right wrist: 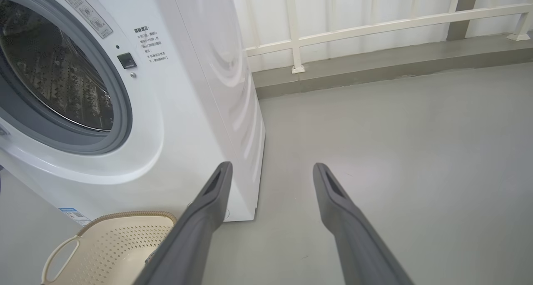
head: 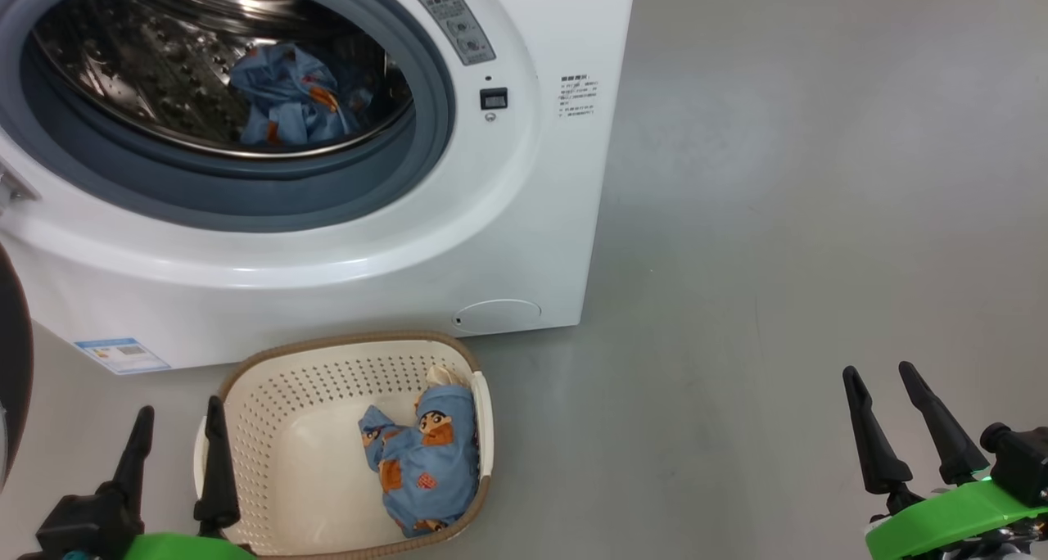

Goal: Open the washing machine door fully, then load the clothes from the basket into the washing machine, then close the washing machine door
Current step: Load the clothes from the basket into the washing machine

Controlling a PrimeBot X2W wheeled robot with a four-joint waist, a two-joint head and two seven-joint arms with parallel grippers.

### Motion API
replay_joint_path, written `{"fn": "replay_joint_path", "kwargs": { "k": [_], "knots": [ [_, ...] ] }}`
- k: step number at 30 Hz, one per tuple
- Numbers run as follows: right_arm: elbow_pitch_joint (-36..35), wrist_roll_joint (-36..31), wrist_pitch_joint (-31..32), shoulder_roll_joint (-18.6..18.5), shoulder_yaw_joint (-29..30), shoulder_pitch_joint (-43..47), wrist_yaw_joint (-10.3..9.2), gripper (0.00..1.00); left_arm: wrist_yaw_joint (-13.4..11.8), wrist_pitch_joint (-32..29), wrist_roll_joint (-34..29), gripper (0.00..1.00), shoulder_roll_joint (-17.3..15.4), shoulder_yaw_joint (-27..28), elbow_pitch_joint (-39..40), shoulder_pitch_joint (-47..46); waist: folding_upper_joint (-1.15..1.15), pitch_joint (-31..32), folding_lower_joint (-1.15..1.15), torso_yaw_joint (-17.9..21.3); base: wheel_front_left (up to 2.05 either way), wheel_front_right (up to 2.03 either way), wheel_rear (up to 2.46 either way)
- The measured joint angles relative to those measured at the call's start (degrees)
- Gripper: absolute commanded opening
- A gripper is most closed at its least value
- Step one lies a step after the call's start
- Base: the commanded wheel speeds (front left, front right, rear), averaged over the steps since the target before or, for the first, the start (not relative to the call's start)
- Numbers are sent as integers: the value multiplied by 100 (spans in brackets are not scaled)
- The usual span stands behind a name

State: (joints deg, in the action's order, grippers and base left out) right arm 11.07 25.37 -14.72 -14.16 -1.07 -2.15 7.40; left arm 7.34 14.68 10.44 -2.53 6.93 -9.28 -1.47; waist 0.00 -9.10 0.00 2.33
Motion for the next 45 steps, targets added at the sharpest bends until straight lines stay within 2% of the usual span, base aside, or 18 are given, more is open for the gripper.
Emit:
{"fn": "replay_joint_path", "kwargs": {
  "k": [6,20,26,35,45],
  "knots": [
    [-47,-1,0,30,-11,-107,0,100,0,-1,64,100,7,-132,-287,-35,0,-167,0,24,0,0,0],
    [-160,-18,0,138,-56,-665,0,100,0,-5,209,100,38,-547,-1771,-855,0,-894,0,125,0,0,0],
    [-220,-56,0,165,-97,-1007,0,100,0,-5,255,100,27,-906,-2530,-1474,0,-1348,0,210,0,0,0],
    [-285,-79,0,252,-235,-1521,0,100,0,-5,481,100,-164,-1525,-3537,-2446,0,-2005,0,307,0,0,0],
    [-312,-129,0,293,-390,-1988,0,100,0,-5,845,100,-319,-2320,-4161,-3257,0,-2725,0,426,0,0,0]
  ]
}}
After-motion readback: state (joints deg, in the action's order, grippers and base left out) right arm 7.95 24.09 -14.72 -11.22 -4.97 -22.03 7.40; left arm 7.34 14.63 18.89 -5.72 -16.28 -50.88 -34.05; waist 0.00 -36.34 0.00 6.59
